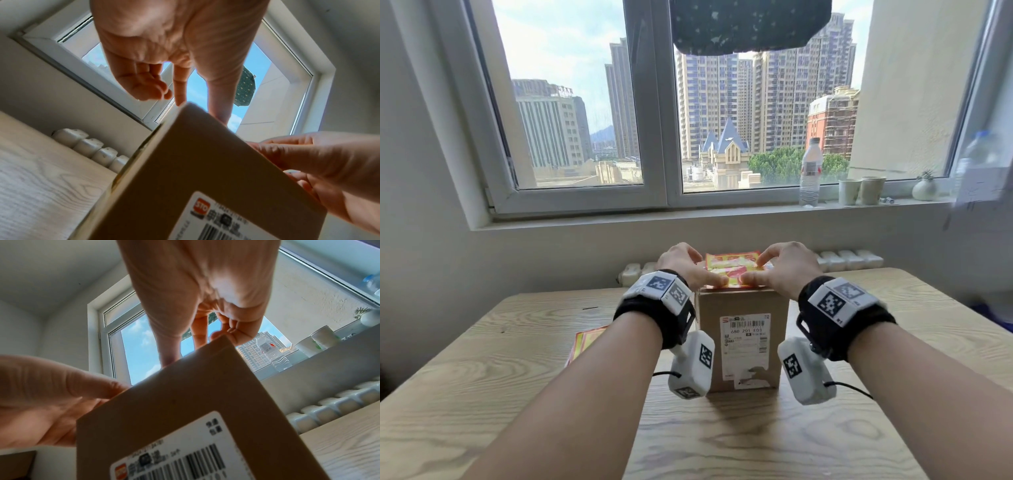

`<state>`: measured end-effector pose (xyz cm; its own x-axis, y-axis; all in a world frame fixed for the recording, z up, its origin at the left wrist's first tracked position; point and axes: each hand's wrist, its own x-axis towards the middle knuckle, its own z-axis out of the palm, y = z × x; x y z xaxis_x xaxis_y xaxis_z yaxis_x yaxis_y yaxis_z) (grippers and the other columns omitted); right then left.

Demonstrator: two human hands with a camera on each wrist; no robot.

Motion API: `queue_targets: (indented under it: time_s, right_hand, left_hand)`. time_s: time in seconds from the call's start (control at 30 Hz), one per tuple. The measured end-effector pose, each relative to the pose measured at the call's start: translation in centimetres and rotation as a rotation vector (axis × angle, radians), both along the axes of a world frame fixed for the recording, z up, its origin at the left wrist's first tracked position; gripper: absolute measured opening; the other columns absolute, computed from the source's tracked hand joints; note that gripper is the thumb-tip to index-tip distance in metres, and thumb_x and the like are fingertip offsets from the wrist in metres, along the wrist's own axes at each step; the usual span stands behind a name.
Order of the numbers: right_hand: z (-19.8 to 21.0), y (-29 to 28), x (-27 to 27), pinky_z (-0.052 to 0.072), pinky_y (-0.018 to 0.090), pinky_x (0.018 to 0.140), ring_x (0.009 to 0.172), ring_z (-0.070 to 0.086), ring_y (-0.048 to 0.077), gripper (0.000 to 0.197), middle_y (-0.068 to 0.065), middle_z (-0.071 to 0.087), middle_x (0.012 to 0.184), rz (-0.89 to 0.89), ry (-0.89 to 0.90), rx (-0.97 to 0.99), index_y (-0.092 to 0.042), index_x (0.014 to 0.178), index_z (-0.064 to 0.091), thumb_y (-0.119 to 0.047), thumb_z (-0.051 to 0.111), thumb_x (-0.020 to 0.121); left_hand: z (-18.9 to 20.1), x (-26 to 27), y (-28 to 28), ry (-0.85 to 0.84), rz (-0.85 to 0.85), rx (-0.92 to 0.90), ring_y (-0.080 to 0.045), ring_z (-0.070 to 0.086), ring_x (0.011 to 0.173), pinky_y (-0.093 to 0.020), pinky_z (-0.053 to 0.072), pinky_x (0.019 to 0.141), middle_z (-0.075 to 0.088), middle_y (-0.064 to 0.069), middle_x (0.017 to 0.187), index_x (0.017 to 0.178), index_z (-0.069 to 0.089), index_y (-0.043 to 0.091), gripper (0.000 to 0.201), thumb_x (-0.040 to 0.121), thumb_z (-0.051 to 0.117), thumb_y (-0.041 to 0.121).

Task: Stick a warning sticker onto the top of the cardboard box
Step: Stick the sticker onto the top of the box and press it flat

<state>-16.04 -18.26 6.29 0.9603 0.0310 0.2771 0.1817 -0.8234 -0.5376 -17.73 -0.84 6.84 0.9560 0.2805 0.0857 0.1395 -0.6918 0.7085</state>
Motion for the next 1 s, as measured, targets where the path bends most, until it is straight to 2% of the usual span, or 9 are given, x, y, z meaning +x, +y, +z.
queue_targets:
  time_s: [0.1,0.17,0.23,0.33,0.43,0.57,0.73,0.87,1.0]
  right_hand:
    - [0.1,-0.5,0.3,0.047,0.036,0.098,0.112,0.056,0.021,0.031,0.004,0.062,0.118,0.025,0.021,0.057,-0.023,0.101,0.071,-0.032,0.078,0.073]
    - [0.1,-0.9,0.6,0.049,0.033,0.093,0.105,0.057,0.019,0.022,0.003,0.063,0.115,0.030,-0.001,0.088,-0.024,0.098,0.072,-0.018,0.073,0.077]
    - [0.1,-0.9,1.2,0.050,0.031,0.088,0.101,0.058,0.017,0.019,0.003,0.064,0.115,0.033,-0.054,0.074,-0.025,0.099,0.072,-0.022,0.068,0.081]
    - [0.3,0.4,2.0,0.039,0.040,0.107,0.127,0.046,0.028,0.052,0.011,0.048,0.139,0.079,-0.022,-0.065,-0.025,0.132,0.053,-0.044,0.060,0.084]
    - [0.0,1.4,2.6,0.028,0.037,0.115,0.142,0.032,0.027,0.080,0.012,0.027,0.156,0.152,0.184,-0.103,-0.017,0.152,0.020,-0.048,0.056,0.087]
    - [-1.1,1.2,4.1,0.034,0.032,0.108,0.131,0.045,0.025,0.061,0.012,0.046,0.145,0.082,0.126,0.031,-0.008,0.142,0.040,-0.038,0.055,0.091]
    - [-1.8,1.5,4.8,0.041,0.032,0.097,0.119,0.055,0.026,0.052,0.010,0.059,0.130,0.006,0.172,0.166,-0.011,0.125,0.057,-0.047,0.056,0.088]
    - [-2.1,1.2,5.1,0.042,0.033,0.098,0.113,0.058,0.024,0.025,0.005,0.065,0.121,-0.036,0.062,0.217,-0.017,0.113,0.061,-0.028,0.052,0.093]
    - [-2.0,1.1,4.5,0.044,0.031,0.096,0.108,0.059,0.019,0.020,0.002,0.063,0.116,0.058,-0.116,0.131,-0.031,0.103,0.068,-0.023,0.058,0.089]
  left_hand:
    - [-0.4,0.4,0.4,0.033,-0.009,-0.138,-0.019,0.057,0.108,-0.038,0.054,0.092,0.055,0.004,0.114,0.122,0.053,0.021,0.072,0.060,0.088,0.033]
    - [-0.2,0.7,0.7,0.033,-0.008,-0.221,-0.020,0.055,0.112,-0.038,0.053,0.093,0.053,0.000,0.127,0.127,0.050,0.018,0.075,0.062,0.087,0.023]
    - [0.2,1.4,0.7,0.006,0.005,-0.237,-0.023,0.049,0.126,-0.037,0.045,0.102,0.046,-0.004,0.141,0.138,0.042,0.017,0.085,0.065,0.086,0.023]
    - [0.1,2.1,-0.3,0.041,0.012,-0.254,-0.025,0.040,0.138,-0.036,0.037,0.107,0.036,-0.007,0.152,0.150,0.024,0.012,0.105,0.066,0.081,0.041]
    - [-0.8,2.5,-0.8,0.112,0.010,-0.207,-0.026,0.050,0.130,-0.036,0.042,0.106,0.046,-0.009,0.147,0.148,0.031,0.010,0.103,0.066,0.076,0.053]
    - [-1.5,3.7,0.1,0.056,0.005,-0.263,-0.020,0.066,0.096,-0.029,0.053,0.087,0.071,-0.006,0.116,0.121,0.067,0.012,0.049,0.081,0.070,0.040]
    - [-2.0,4.4,-0.7,0.047,0.042,-0.188,-0.026,0.066,0.106,-0.029,0.048,0.087,0.071,-0.008,0.114,0.112,0.070,0.009,0.053,0.079,0.064,0.051]
    - [-2.0,4.5,-0.7,0.010,0.036,-0.157,-0.027,0.063,0.111,-0.027,0.045,0.088,0.070,-0.008,0.118,0.109,0.073,0.011,0.036,0.090,0.056,0.036]
    - [-1.7,3.8,-1.2,-0.183,-0.040,-0.124,-0.017,0.061,0.114,-0.025,0.046,0.093,0.066,0.003,0.121,0.115,0.067,0.026,0.029,0.091,0.056,0.015]
